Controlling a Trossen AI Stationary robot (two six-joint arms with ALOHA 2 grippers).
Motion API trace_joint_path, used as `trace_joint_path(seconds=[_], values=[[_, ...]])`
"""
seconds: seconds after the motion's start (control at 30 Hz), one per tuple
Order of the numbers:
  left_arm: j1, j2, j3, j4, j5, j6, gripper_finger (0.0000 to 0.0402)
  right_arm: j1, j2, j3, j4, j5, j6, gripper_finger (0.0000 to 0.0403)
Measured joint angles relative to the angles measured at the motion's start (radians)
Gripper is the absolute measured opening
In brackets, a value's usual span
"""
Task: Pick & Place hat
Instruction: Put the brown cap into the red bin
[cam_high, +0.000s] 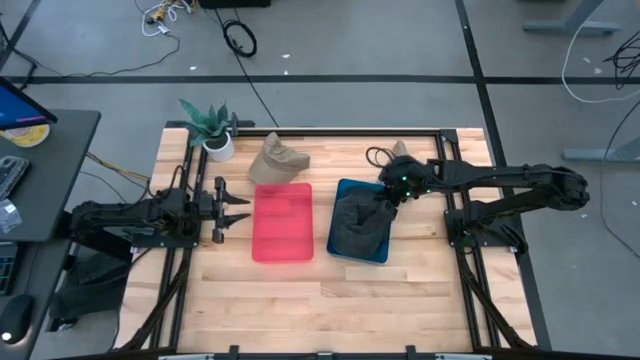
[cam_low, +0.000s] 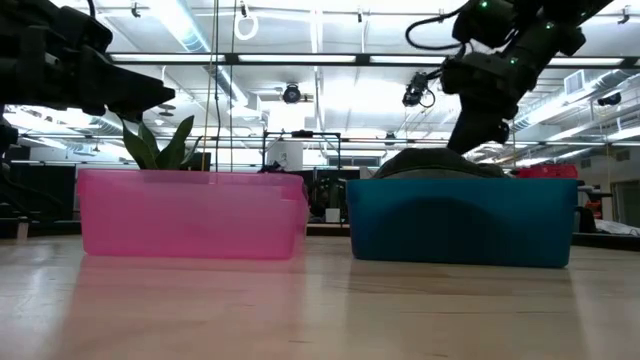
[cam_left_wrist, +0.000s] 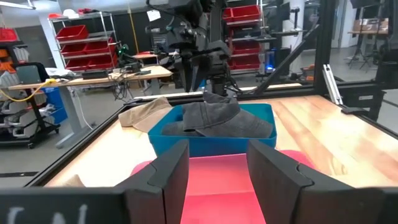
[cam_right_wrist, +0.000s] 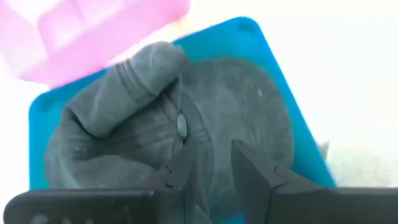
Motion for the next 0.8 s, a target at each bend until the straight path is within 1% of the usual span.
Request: trace_joint_path(seconds=[0.07, 0.13, 0.23, 0.33, 0.4, 0.6, 0.73, 0.8], values=[[0.0, 0.0, 0.0, 0.007, -0.001, -0.003, 0.0165, -0.016, -0.035, 0.0, 0.0, 0.002, -0.001, 0.0096], [0.0, 0.0, -0.001, 0.015, -0.006, -0.003, 0.0165, -0.034, -0.073, 0.0, -0.002, 0.036, 0.005, 0.0096], [0.0, 0.0, -0.001, 0.023, -0.01, -0.004, 0.0165, -0.067, -0.124, 0.0, -0.039, 0.144, 0.017, 0.0096], [0.0, 0.0, -0.001, 0.027, -0.009, -0.004, 0.0165, -0.098, -0.154, 0.0, -0.084, 0.275, 0.079, 0.0096], [0.0, 0.0, -0.001, 0.03, -0.009, -0.004, 0.0165, -0.115, -0.157, 0.0, -0.102, 0.314, 0.097, 0.0096], [0.0, 0.0, -0.001, 0.036, -0.008, -0.004, 0.0165, -0.146, -0.125, 0.0, -0.101, 0.321, 0.073, 0.0096], [0.0, 0.0, -0.001, 0.037, -0.007, -0.004, 0.0165, -0.176, -0.087, 0.0, -0.09, 0.448, 0.124, 0.0096], [0.0, 0.0, -0.001, 0.037, -0.007, -0.004, 0.0165, -0.206, -0.072, 0.0, -0.094, 0.489, 0.136, 0.0096]])
